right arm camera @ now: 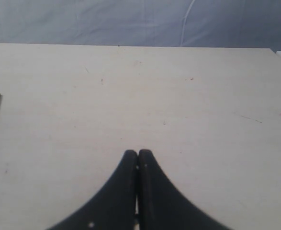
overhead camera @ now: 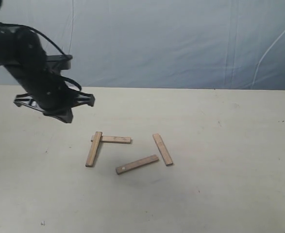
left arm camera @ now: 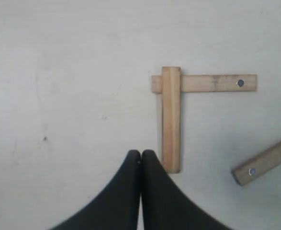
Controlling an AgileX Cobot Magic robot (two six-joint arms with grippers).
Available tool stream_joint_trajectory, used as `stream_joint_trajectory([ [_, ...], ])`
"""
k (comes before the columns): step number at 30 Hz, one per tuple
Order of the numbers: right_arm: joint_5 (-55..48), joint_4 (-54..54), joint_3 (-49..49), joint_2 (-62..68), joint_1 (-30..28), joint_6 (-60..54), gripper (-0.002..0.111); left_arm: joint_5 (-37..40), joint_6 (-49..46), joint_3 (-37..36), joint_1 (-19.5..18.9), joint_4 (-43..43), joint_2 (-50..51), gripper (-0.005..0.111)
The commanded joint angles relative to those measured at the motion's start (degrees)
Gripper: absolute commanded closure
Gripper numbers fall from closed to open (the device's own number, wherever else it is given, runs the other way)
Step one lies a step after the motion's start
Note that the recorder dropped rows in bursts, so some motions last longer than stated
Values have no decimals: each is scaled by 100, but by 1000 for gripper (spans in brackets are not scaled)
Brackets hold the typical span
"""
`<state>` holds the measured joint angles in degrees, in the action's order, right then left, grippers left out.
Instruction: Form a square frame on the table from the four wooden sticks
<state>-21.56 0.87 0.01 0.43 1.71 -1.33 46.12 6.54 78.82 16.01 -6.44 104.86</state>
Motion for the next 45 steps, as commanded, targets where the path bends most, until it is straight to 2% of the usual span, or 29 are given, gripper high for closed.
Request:
stream_joint_trajectory([
  [1,79,-12,-1,-43,-57,-14,109,-632,-418,-1011,-473,-449,-1169,107],
  [4,79,-12,-1,-43,-57,-14,109,-1404,-419,-1967,-681,-559,-2197,107],
  [8,79,-12,-1,-43,-57,-14,109,-2448,-408,-3114,-680,-665,-3622,107],
  [11,79,-12,-1,-43,-57,-14,109,-2838,-408,-3800,-670,-1090,-4834,107],
  [20,98,-87,-1,-43,-57,-14,109,-3025,-408,-5424,-670,-1153,-8339,107],
  [25,592,-87,-1,-43,-57,-18,109,-3234,-408,-6156,-670,-1461,-9663,107],
  [32,2381,4,-1,-43,-57,-18,109,-4061,-395,-7362,-670,-1550,-10408,107],
  [36,3578,784,-1,-43,-57,36,109,-4491,-395,-7882,-670,-1588,-10450,107],
  [38,4040,1335,-1,-43,-57,952,109,-4556,-419,-7882,-670,-1488,-10450,107],
  [40,4093,1406,-1,-43,-57,2249,109,-4477,-419,-7882,-670,-1141,-10450,107],
  [45,5598,557,-70,275,-57,2530,109,-4320,-408,-7882,-670,-1130,-10450,107],
])
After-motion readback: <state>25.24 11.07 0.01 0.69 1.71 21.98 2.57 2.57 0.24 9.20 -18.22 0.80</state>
